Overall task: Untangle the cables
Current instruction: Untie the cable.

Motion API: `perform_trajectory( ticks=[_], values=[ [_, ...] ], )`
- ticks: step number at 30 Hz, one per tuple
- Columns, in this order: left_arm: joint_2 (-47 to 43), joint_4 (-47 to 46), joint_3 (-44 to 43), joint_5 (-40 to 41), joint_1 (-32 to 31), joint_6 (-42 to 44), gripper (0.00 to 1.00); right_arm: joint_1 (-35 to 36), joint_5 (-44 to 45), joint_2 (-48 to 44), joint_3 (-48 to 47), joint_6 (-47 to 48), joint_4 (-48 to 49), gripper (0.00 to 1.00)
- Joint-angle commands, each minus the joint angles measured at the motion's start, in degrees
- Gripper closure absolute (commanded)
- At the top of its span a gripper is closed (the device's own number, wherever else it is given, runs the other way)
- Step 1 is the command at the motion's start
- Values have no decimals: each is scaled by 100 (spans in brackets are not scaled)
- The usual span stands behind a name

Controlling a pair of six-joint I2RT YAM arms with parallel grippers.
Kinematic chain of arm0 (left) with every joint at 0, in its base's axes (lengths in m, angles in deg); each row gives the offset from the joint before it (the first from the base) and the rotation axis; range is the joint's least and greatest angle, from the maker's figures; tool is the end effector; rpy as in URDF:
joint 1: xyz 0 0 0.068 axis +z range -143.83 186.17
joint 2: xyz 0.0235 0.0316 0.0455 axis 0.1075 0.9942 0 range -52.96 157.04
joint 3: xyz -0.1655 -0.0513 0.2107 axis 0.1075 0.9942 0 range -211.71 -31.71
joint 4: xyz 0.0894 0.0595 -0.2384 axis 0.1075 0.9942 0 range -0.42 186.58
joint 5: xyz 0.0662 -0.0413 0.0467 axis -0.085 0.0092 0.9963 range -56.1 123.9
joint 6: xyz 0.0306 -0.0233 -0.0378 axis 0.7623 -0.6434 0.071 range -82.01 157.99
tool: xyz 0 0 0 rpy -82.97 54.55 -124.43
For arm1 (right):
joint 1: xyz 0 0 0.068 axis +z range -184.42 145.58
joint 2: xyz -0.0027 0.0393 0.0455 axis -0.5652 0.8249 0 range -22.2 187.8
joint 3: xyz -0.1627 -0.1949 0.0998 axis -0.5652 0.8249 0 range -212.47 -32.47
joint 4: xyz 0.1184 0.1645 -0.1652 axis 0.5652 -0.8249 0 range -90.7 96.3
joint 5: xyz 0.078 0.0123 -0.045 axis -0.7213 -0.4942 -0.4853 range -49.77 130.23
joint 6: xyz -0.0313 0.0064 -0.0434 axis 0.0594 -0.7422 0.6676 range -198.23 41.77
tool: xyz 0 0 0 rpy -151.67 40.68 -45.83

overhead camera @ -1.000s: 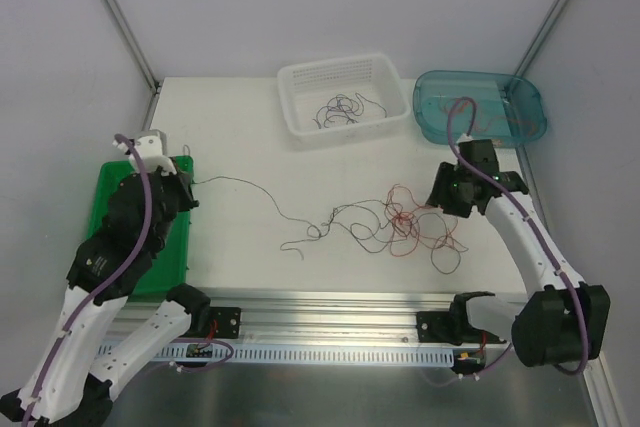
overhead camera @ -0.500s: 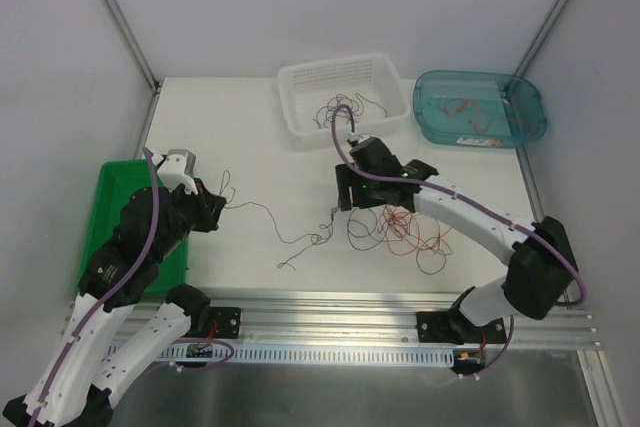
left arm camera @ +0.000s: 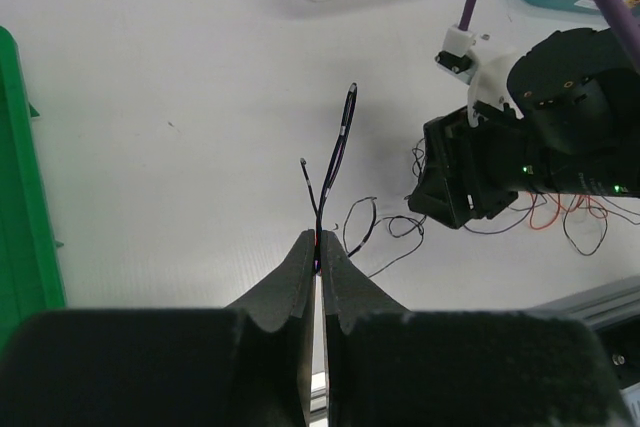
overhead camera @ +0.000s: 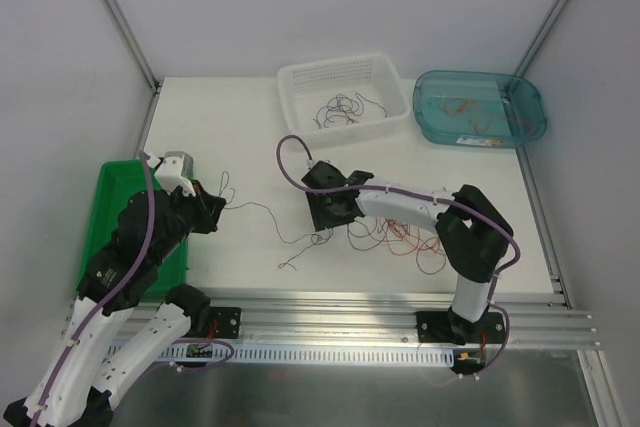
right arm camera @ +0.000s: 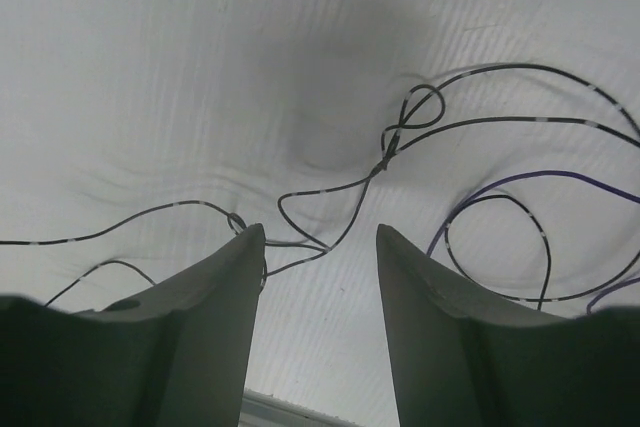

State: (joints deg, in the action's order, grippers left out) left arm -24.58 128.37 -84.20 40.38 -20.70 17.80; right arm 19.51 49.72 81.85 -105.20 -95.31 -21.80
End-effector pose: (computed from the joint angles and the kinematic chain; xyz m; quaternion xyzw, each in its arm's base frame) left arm 0.0845 -0.0383 0.3661 0.0116 0.7911 -0.2025 0.5771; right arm 0.2286 0.3038 0.1996 -0.2831 0.9189 0.0876 0.2603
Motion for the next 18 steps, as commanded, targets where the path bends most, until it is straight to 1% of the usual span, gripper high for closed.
perform_trajectory(
  ticks=[1, 3, 4, 5, 6, 7, 9, 11, 13, 14, 15, 16, 17, 18],
  values=[
    [-61, -178, 55, 81, 77, -65, 100, 12, -369, 133, -84, 239, -3, 48],
    [-61, -170, 46, 134, 68, -56, 100, 3, -519, 238, -110, 275, -46, 50],
    [-61, -152, 37, 160, 77, -56, 100, 12, -493, 273, -110, 293, -38, 53],
    [-52, -161, 28, 187, 68, -56, 100, 12, -449, 309, -119, 328, -29, 60],
    [-52, -152, 20, 213, 68, -64, 100, 3, -379, 318, -119, 346, -29, 65],
    [-43, -143, 11, 300, 77, -65, 100, -14, -222, 318, -119, 363, -55, 75],
    [-26, -82, -24, 450, 68, -47, 100, -93, -19, 161, -58, 416, -160, 88],
    [0, 41, -94, 923, 77, -38, 100, -355, 287, -85, 56, 469, -257, 99],
    [71, 382, -165, 1485, 77, -21, 100, -628, 526, -717, 311, 592, -477, 99],
    [193, 497, -226, 2123, 77, -3, 100, -995, 727, -963, 399, 653, -564, 99],
    [246, 646, -270, 2416, 77, -3, 100, -1207, 816, -1540, 583, 758, -731, 99],
    [377, 848, -305, 2689, 77, 14, 100, -1453, 930, -1815, 645, 820, -819, 99],
    [422, 954, -401, 3231, 77, 6, 100, -2004, 914, -2088, 707, 881, -916, 99],
    [466, 999, -446, 3445, 77, 14, 100, -2314, 827, -2412, 742, 934, -1039, 99]
  ],
)
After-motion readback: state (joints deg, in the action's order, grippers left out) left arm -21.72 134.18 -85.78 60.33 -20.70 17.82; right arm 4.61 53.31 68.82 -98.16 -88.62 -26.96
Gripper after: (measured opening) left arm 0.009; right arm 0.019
